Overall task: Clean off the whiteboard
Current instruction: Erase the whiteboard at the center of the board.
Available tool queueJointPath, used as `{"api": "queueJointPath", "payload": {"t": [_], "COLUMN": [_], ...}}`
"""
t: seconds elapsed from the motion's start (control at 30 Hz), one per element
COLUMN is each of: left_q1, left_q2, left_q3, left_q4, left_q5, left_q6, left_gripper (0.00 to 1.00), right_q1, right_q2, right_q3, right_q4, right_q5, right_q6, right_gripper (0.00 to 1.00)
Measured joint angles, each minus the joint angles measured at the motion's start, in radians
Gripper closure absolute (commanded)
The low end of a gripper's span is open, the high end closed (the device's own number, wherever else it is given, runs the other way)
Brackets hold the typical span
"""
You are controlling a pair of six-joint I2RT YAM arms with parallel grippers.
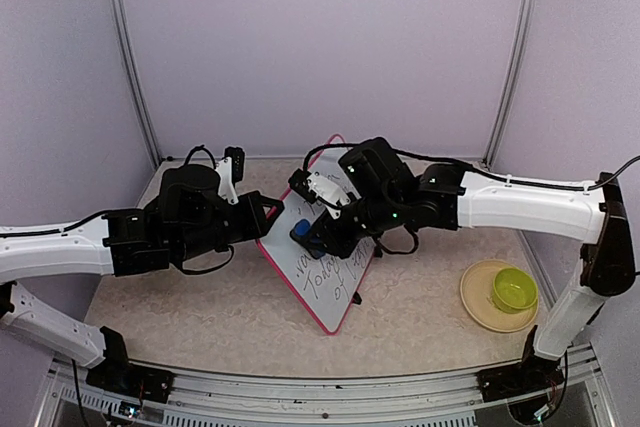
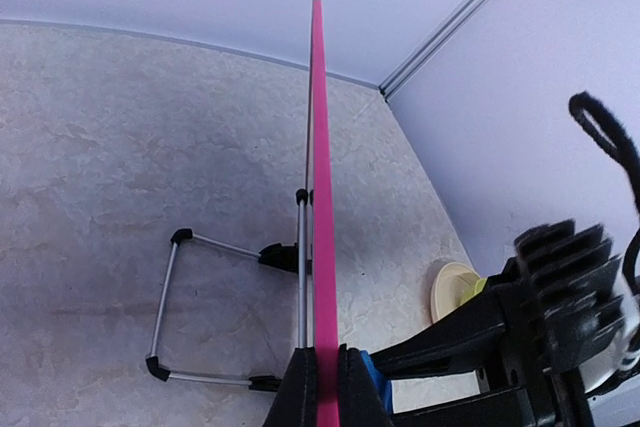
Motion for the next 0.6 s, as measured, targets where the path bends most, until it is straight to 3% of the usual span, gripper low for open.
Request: {"api": "queueJointPath", "payload": {"t": [0.3, 0.6], "left_q1": [-0.003, -0.001], "left_q2": [-0.001, -0.013], "left_q3": [-0.013, -0.033], "left_q4": [0.025, 0.025], "left_q5": [0.008, -0.008], "left_q6": [0.002, 0.009], "left_gripper": [1.0, 1.0], "right_q1": [-0.026, -0.03], "right_q2": [0.041, 0.034], "right_q3": [0.133, 0.04], "right_q4": [-0.002, 0.035], "right_q5": [0.016, 0.014], "right_q6": [-0.002, -0.001], "right_gripper": [1.0, 1.0]}}
